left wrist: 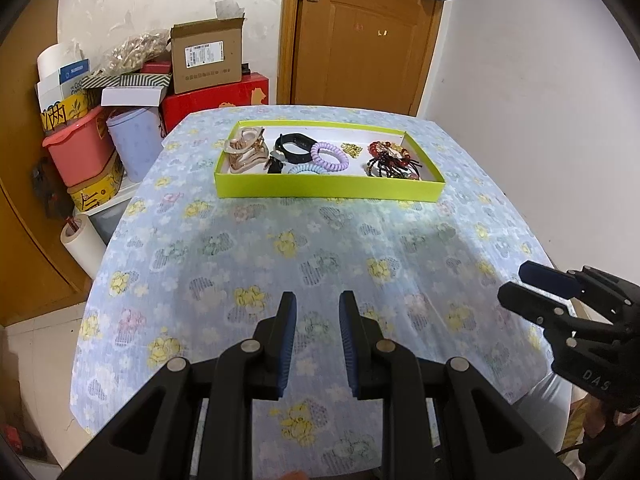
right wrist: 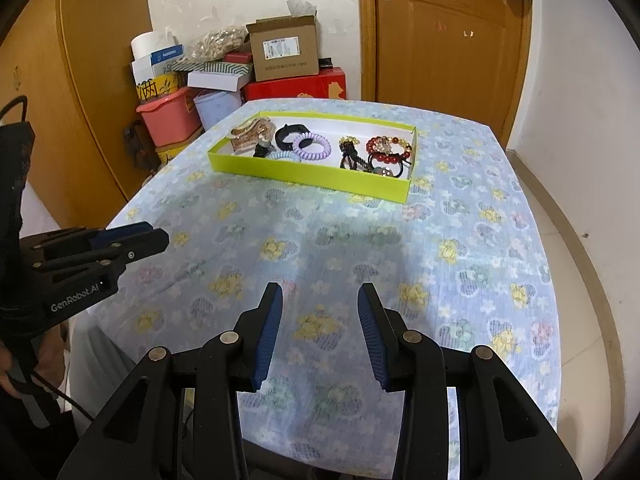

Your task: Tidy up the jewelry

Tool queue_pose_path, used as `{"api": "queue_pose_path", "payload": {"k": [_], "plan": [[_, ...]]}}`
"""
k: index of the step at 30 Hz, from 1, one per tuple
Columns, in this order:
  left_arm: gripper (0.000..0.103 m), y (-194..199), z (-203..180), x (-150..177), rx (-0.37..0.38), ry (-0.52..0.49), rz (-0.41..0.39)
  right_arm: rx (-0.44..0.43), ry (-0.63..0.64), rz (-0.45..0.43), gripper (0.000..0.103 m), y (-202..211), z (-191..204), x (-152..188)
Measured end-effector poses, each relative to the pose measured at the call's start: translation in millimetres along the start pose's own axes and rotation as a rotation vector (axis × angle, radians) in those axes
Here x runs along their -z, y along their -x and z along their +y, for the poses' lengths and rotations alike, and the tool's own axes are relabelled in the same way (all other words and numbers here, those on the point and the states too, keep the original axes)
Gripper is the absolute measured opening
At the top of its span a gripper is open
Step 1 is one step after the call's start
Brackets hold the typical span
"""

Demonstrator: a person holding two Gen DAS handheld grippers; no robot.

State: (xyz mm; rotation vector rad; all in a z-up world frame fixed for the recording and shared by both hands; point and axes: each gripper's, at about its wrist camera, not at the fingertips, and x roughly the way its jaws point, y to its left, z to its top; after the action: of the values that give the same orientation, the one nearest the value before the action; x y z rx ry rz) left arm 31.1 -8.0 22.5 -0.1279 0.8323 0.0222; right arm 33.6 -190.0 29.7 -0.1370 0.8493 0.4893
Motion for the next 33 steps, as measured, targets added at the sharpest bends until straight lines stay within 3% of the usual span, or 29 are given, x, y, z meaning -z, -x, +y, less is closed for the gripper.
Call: {"api": "queue_pose_path", "payload": {"k": [33], "plan": [[0.023,-6.8,1.0,-0.8,-0.016,-0.002,0.017,0.010,0.006,0.021,0.040,-7.6,0.4,0.4]]}}
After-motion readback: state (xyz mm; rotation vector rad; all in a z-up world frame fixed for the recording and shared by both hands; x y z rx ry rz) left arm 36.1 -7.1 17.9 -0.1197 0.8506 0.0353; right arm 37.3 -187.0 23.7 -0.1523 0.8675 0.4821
